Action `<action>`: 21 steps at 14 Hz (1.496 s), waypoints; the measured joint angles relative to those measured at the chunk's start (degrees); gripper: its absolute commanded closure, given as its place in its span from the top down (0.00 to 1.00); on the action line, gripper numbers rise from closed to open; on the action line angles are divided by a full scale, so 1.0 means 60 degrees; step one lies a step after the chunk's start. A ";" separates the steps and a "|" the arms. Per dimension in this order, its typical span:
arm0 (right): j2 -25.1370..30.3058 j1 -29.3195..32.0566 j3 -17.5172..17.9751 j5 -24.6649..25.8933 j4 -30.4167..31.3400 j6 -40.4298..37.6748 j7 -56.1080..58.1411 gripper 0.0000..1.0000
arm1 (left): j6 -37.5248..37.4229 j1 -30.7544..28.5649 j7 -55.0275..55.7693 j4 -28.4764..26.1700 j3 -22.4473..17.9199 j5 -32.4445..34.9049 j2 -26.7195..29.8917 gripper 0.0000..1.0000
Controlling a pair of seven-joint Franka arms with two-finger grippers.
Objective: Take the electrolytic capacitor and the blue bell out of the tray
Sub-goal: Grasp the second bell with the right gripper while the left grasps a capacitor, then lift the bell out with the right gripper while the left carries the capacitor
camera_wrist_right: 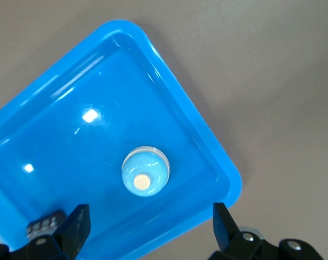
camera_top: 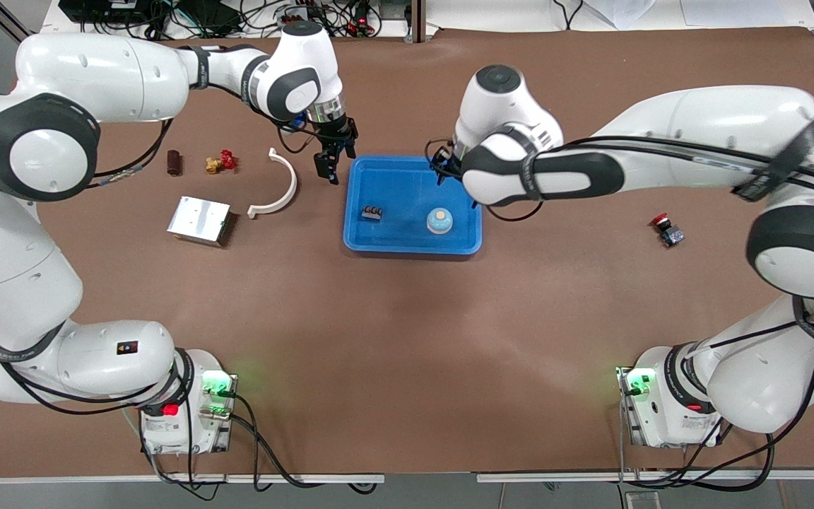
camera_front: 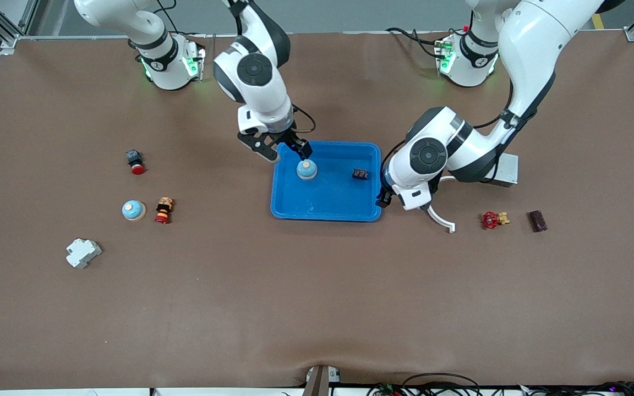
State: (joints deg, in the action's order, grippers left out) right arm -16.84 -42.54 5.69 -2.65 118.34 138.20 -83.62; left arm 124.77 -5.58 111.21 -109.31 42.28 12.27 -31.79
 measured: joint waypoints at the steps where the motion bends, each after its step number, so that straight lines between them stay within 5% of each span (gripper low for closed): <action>1: -0.0321 -0.0056 -0.0003 0.0303 -0.0188 0.0034 -0.0316 1.00 | 0.0085 0.0208 0.0332 -0.0004 -0.0024 0.0002 -0.0062 0.87; 6: -0.1582 -0.0223 -0.0025 0.0679 -0.1145 0.0069 -0.0737 1.00 | 0.0363 0.1457 0.1656 -0.0062 -0.0409 0.0522 -0.0503 0.87; 15: -0.2605 -0.0447 -0.0079 0.1543 -0.1405 0.0879 -0.1739 1.00 | 0.1177 0.1611 0.2724 -0.0243 -0.0524 0.1082 -0.1263 0.71; 17: -0.2693 -0.0448 -0.0085 0.1565 -0.1421 0.0894 -0.1751 1.00 | 0.1176 0.1678 0.2748 -0.0281 -0.0523 0.1117 -0.1265 0.50; 19: -0.2718 -0.0449 -0.0086 0.1570 -0.1441 0.0894 -0.1752 1.00 | 0.1173 0.1741 0.2799 -0.0366 -0.0522 0.1326 -0.1269 0.14; 21: -0.2719 -0.0459 -0.0086 0.1572 -0.1457 0.0894 -0.1753 0.91 | 0.1173 0.1725 0.2881 -0.0394 -0.0534 0.1402 -0.1273 0.00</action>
State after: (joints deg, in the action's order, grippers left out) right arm -33.15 -45.29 5.17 6.79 109.60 143.57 -94.14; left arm 131.81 4.77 128.49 -111.67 39.08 20.69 -39.44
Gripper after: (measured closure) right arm 0.000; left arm 0.643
